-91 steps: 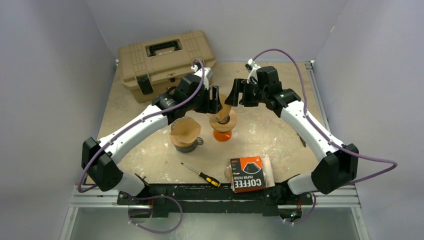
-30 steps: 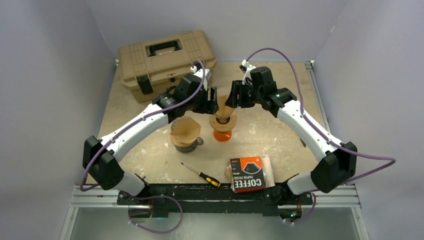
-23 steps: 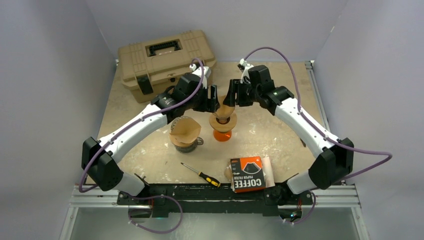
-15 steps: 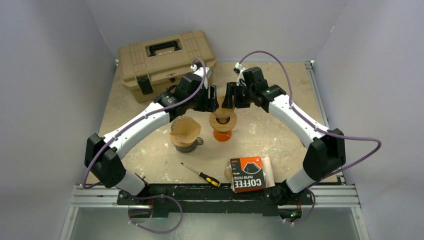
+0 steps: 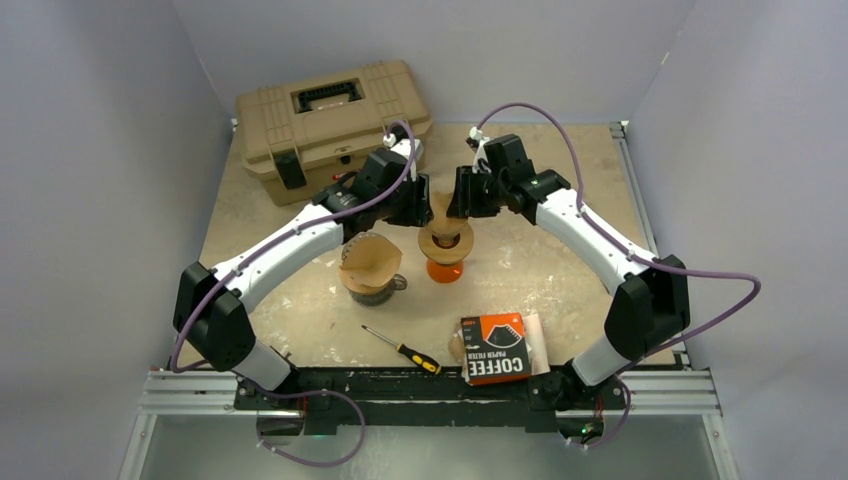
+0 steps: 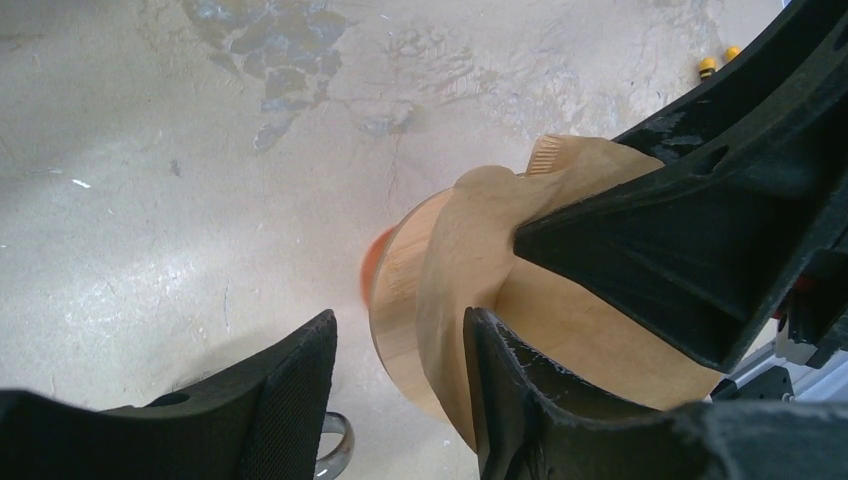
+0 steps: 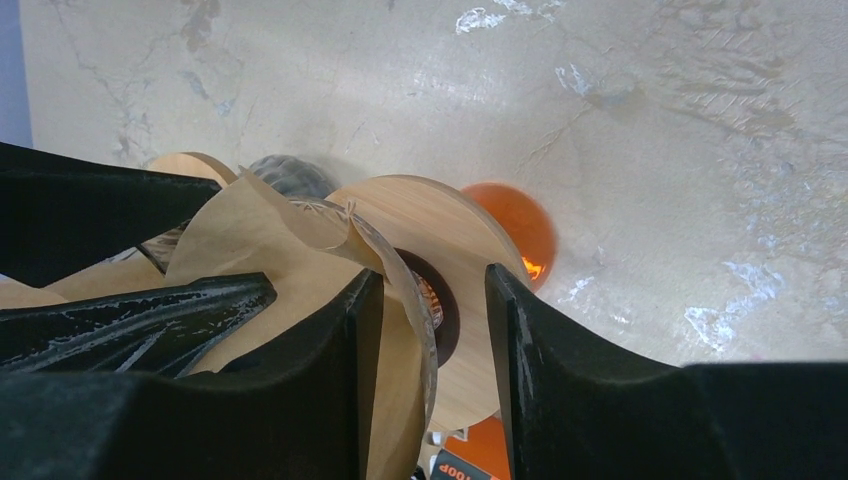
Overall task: Place the coffee filter in the dripper
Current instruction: Place the coffee filter in the coffee dripper.
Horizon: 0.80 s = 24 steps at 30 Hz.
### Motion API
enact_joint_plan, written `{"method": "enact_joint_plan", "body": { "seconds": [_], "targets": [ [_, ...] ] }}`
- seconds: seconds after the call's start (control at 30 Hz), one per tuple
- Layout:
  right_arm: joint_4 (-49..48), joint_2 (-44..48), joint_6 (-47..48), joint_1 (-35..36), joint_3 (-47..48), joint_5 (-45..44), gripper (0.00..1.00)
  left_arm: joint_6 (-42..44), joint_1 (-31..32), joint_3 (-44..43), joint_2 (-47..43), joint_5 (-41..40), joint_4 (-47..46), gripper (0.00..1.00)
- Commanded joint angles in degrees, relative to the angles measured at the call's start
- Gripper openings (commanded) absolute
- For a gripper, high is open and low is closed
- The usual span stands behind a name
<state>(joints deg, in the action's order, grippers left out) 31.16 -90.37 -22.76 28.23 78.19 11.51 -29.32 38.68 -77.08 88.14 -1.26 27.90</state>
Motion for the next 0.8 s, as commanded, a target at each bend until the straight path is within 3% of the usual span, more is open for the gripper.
{"method": "enact_joint_plan", "body": {
  "seconds": [0.0, 0.23, 0.47, 0.77],
  "targets": [
    [0.9, 1.6, 1.8, 0.3, 1.1, -0.5, 0.45, 0.6, -0.2, 0.3, -0.1, 0.8, -1.5, 0.48],
    [2.2, 2.9, 1.5, 0.3, 0.1, 0.1, 0.36, 0.9, -0.2, 0.5, -0.3, -0.5, -0.9, 0.42],
    [3.1, 3.8, 1.2, 0.2, -0.4, -1.0, 0.32, 1.6, -0.3, 0.5, -0.5, -2.0, 0.3, 0.27],
    [3.6, 5.1, 0.8, 0.2, -0.3, -1.7, 0.25, 1.7, -0.5, 0.5, -1.1, -2.4, 0.7, 0.21]
  ]
}}
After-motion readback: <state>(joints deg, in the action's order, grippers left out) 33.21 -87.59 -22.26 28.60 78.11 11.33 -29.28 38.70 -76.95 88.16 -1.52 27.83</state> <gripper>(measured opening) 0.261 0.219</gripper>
